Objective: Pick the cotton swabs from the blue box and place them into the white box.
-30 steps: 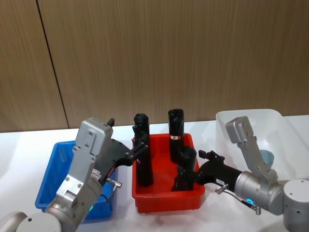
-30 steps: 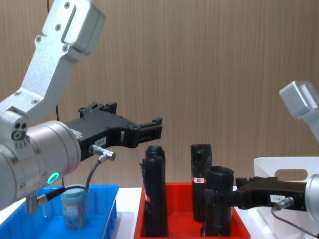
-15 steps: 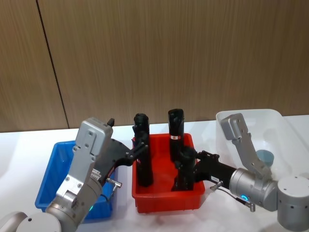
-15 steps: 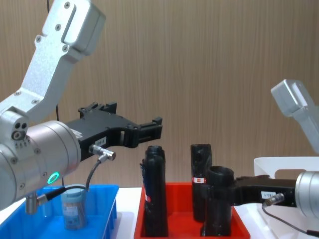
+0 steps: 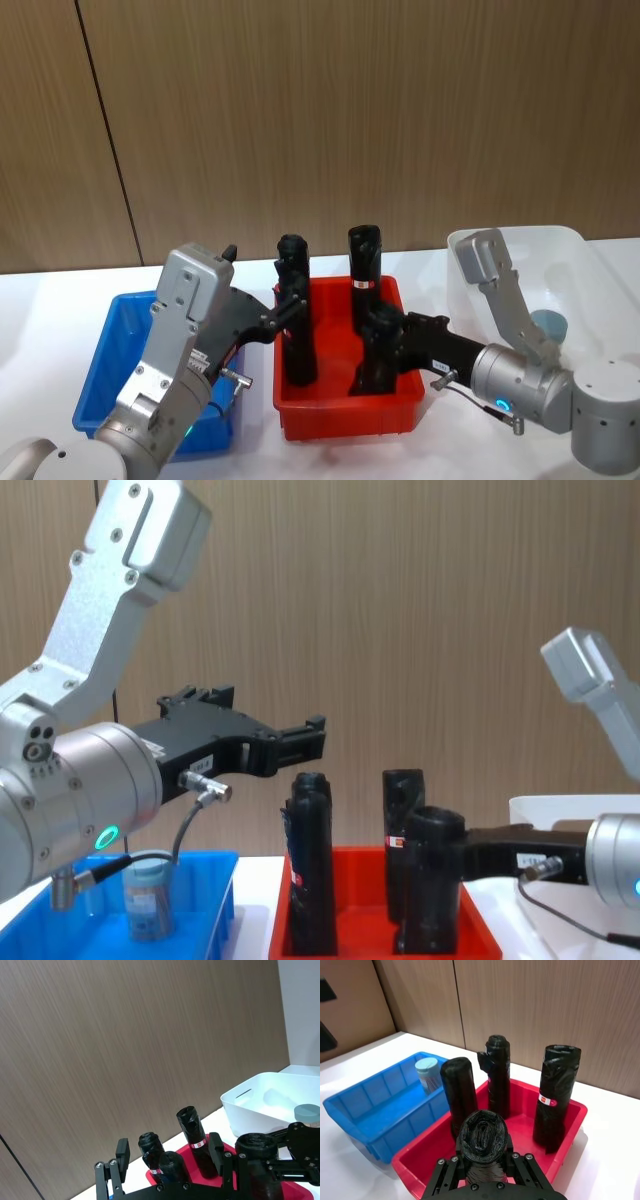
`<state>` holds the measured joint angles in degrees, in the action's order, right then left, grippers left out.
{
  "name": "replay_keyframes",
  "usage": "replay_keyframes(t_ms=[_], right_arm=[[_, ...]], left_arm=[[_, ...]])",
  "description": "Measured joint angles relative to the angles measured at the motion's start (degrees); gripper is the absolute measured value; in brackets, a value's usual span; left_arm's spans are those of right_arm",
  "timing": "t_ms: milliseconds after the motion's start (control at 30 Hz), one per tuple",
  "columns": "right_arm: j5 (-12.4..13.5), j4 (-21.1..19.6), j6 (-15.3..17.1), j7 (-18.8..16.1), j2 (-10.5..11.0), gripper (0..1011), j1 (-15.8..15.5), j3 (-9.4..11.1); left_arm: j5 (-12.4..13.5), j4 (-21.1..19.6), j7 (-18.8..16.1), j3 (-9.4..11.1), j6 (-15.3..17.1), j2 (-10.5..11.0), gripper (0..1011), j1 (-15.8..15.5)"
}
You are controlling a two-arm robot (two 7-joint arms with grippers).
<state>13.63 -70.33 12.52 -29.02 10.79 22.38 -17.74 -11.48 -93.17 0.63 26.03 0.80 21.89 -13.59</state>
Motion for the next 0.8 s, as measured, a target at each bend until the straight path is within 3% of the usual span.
replay_keyframes(t_ms=[433,800], right_arm=[[2.59,-5.45,-0.52,0.78,0.92,353,-0.94,0.78],[3.43,-11.59,-1.41,4.4,2.91,352,-1.48,2.82]], left_arm=[[0.0,0.0,0.0,0.0,0.0,0.0,999,0.0],[0.0,0.0,0.0,0.0,0.0,0.0,1000,0.0]])
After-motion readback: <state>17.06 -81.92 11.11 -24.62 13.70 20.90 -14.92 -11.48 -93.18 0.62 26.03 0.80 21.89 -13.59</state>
